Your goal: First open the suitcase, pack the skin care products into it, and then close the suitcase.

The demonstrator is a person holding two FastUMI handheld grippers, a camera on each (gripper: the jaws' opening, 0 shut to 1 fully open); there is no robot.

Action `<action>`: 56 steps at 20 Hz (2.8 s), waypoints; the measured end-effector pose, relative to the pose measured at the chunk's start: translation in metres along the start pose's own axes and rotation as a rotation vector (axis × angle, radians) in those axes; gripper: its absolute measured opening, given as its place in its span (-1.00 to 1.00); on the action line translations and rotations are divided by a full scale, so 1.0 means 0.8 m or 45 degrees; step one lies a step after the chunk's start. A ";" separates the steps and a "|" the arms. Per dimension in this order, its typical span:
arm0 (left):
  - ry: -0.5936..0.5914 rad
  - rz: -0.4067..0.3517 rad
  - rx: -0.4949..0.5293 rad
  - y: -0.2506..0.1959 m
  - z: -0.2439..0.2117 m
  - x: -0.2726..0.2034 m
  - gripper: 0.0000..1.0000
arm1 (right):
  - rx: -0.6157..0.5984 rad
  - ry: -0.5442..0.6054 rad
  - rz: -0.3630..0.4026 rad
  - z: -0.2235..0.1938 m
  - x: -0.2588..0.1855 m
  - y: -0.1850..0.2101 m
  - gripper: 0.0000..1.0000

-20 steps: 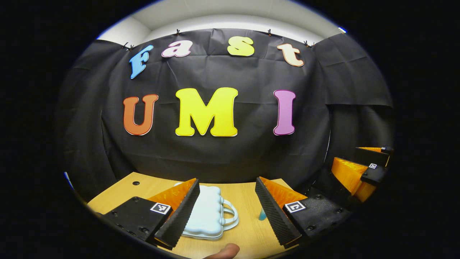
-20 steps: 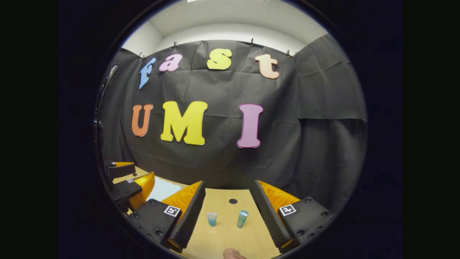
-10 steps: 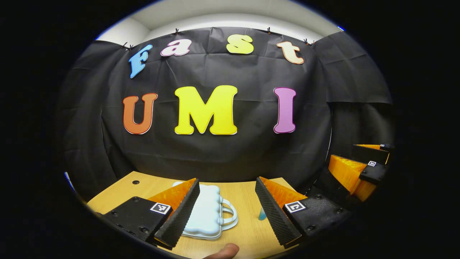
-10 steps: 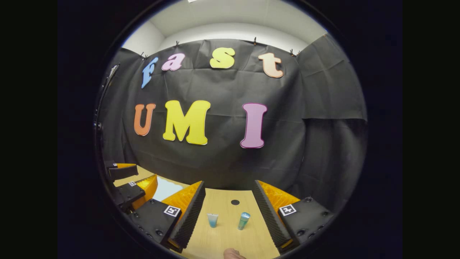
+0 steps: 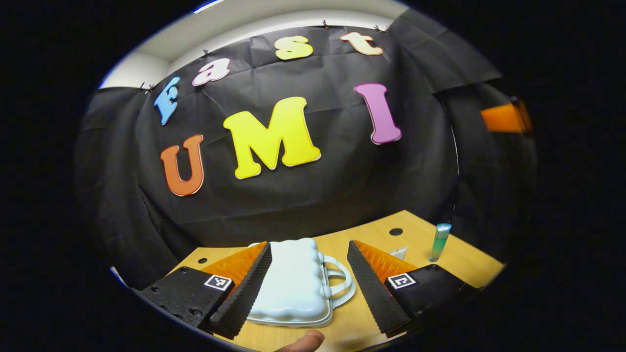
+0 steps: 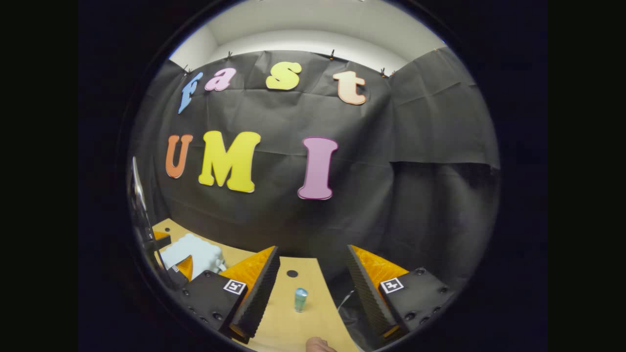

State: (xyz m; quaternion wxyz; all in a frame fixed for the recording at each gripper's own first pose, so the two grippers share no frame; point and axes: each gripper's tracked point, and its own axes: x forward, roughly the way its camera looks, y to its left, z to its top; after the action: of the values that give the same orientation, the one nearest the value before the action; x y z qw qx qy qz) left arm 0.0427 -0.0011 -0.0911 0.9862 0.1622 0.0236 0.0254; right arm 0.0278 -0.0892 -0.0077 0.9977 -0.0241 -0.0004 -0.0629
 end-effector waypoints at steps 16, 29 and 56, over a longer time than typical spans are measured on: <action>0.189 0.066 1.193 -0.055 -0.148 0.096 0.93 | 0.056 0.076 -0.071 -0.063 0.018 -0.107 0.61; 0.442 0.011 1.540 -0.060 -0.185 0.141 -0.56 | 0.100 0.148 0.003 -0.099 0.055 -0.138 0.62; 0.233 0.218 0.620 0.343 -0.053 0.086 -0.94 | 0.065 0.042 -0.079 0.002 0.003 0.166 0.62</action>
State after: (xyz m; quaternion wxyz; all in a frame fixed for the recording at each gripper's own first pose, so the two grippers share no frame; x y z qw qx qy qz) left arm 0.0973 0.2764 -0.0459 0.9061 0.3929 0.1042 0.1169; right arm 0.0472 0.0420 -0.0124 0.9954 0.0022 0.0136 -0.0943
